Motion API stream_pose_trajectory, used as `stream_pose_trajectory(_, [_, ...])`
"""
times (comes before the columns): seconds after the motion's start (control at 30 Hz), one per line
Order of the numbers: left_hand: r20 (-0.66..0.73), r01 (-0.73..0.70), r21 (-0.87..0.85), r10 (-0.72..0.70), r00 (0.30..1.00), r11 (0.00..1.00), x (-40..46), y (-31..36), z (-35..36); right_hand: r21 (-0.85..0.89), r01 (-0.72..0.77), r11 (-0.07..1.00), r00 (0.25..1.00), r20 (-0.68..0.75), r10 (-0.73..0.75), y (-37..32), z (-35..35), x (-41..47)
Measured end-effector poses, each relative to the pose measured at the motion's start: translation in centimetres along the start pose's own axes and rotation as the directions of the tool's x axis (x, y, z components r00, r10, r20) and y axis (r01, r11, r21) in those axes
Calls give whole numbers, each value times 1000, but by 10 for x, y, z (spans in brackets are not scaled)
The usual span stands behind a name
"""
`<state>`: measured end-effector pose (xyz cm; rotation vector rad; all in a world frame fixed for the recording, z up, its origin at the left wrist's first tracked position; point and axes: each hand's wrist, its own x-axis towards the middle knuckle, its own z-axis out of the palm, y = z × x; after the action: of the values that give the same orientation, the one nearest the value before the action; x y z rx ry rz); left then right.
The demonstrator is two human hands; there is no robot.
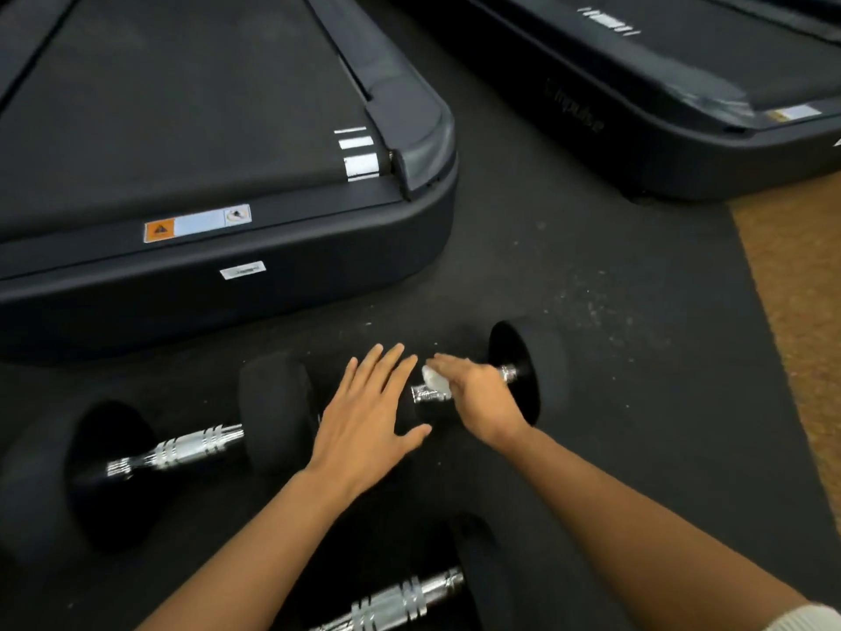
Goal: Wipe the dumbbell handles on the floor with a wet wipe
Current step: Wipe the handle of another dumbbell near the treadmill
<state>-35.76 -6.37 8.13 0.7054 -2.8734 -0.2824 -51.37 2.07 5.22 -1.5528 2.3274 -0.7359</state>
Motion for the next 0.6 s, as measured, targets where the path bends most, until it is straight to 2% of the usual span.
stream_pose_trajectory(0.13, [39,18,-41,-16,999,999,-4,-11,18,-89,96,991,995,20,-95,21,32,2])
stream_pose_trajectory(0.27, [51,35,-77,-31,998,996,-2,-15,30,-222,193,956,966,-129,-225,31,48,0])
stream_pose_trajectory(0.37, [26,38,-54,-37,999,998,-2,-16,37,-213,211,954,950,-187,-252,34,52,-2])
stream_pose_trajectory(0.5, [16,27,-38,-26,1000,999,-2,-15,37,-156,224,962,954,-164,-249,22,51,9])
stream_pose_trajectory(0.6, [17,45,-76,-44,999,996,-3,-12,35,-140,279,950,955,-63,-289,22,43,7])
